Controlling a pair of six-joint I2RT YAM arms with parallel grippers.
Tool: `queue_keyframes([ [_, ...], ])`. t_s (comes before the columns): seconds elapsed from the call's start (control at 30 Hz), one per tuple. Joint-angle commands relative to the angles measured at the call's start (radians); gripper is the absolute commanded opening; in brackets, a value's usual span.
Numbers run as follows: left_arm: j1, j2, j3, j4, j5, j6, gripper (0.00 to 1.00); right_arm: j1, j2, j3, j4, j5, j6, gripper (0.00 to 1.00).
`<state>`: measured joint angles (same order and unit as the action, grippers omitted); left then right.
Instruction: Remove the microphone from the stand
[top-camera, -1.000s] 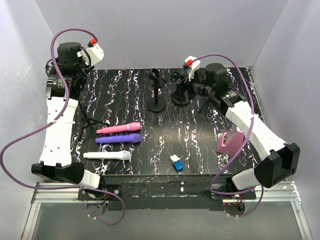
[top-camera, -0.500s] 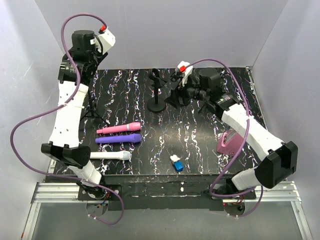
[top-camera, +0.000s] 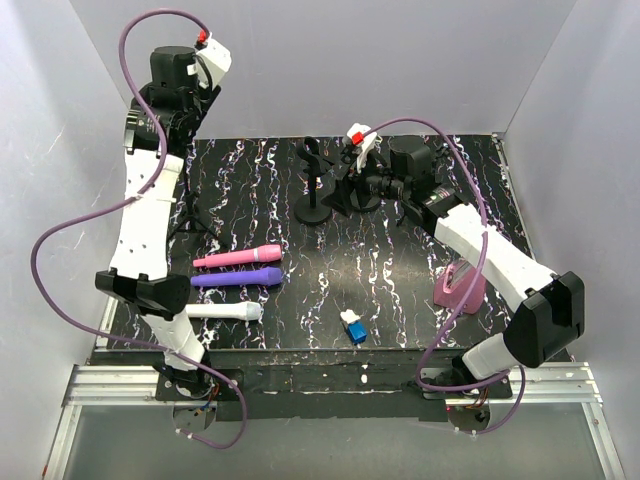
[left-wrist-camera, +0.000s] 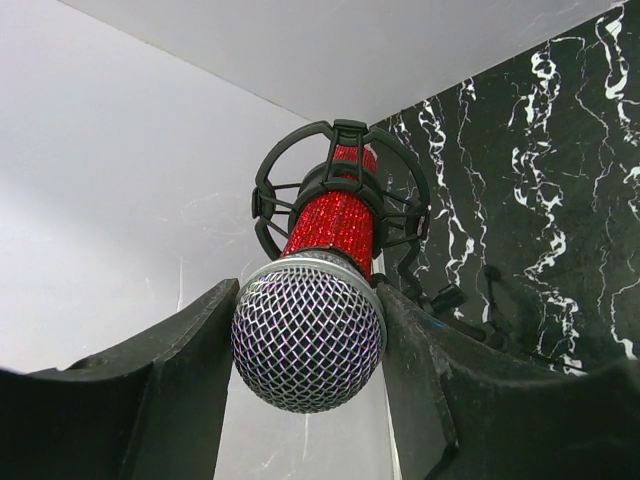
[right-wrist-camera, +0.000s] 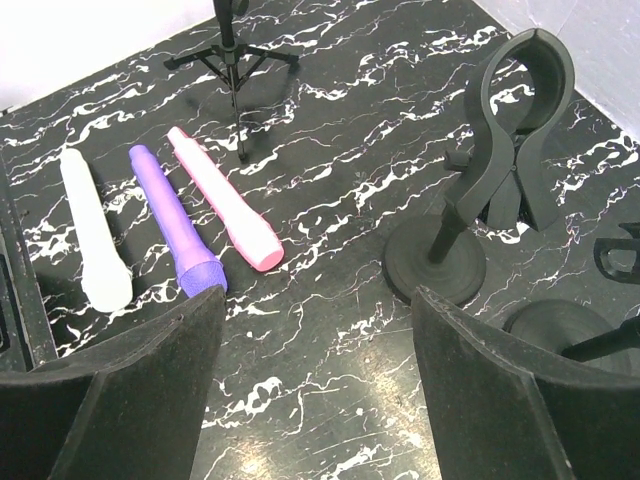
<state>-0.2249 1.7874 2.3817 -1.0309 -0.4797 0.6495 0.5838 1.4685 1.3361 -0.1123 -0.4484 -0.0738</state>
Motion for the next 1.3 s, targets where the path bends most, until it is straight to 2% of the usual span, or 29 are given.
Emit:
queue_keyframes([
  [0.0, -0.011, -0.022, 0.048, 0.028, -0.016, -0.060, 0.00, 0.007, -0.011, 0.040, 0.056, -0.015, 0.014, 0.81],
  [0.1, -0.016, -0.013, 0.097, 0.028, -0.033, -0.094, 0.00, 0.008, -0.011, 0.040, 0.057, -0.016, 0.012, 0.81],
  [0.23, -0.017, 0.026, 0.201, -0.001, -0.043, -0.233, 0.00, 0.011, -0.005, 0.044, 0.059, -0.018, 0.011, 0.81],
  [0.47, -0.022, -0.011, 0.134, -0.017, 0.019, -0.267, 0.00, 0.024, 0.016, 0.071, 0.063, -0.021, 0.012, 0.80],
  [0.5, -0.021, -0.017, 0.111, -0.030, 0.050, -0.278, 0.19, 0.025, 0.019, 0.069, 0.066, -0.021, 0.012, 0.81],
  [0.53, -0.022, -0.025, 0.093, -0.055, 0.082, -0.281, 0.43, 0.028, 0.021, 0.071, 0.068, -0.021, 0.012, 0.80],
  [0.57, -0.022, -0.031, 0.079, -0.069, 0.116, -0.287, 0.59, 0.031, 0.023, 0.072, 0.069, -0.021, 0.012, 0.81],
  [0.63, -0.022, -0.036, 0.079, -0.086, 0.171, -0.313, 0.77, 0.036, 0.030, 0.083, 0.072, -0.026, 0.015, 0.80],
  [0.83, -0.022, -0.066, 0.181, -0.101, 0.392, -0.361, 0.95, 0.059, 0.082, 0.170, 0.080, -0.056, 0.017, 0.82],
  [0.87, -0.021, -0.098, 0.175, -0.095, 0.426, -0.366, 0.98, 0.063, 0.096, 0.192, 0.080, -0.061, 0.016, 0.82],
  [1.0, -0.022, -0.268, 0.051, -0.011, 0.529, -0.376, 0.98, 0.083, 0.144, 0.273, 0.076, -0.069, 0.006, 0.83],
  [1.13, -0.017, -0.336, 0.041, -0.084, 0.514, -0.302, 0.98, 0.109, 0.197, 0.359, 0.072, -0.082, 0.008, 0.84],
  [1.23, -0.021, -0.416, -0.071, -0.095, 0.419, -0.142, 0.98, 0.131, 0.234, 0.449, 0.094, -0.131, 0.016, 0.86],
  [1.27, -0.021, -0.452, -0.131, -0.101, 0.399, -0.043, 0.98, 0.139, 0.251, 0.484, 0.102, -0.142, 0.014, 0.86],
])
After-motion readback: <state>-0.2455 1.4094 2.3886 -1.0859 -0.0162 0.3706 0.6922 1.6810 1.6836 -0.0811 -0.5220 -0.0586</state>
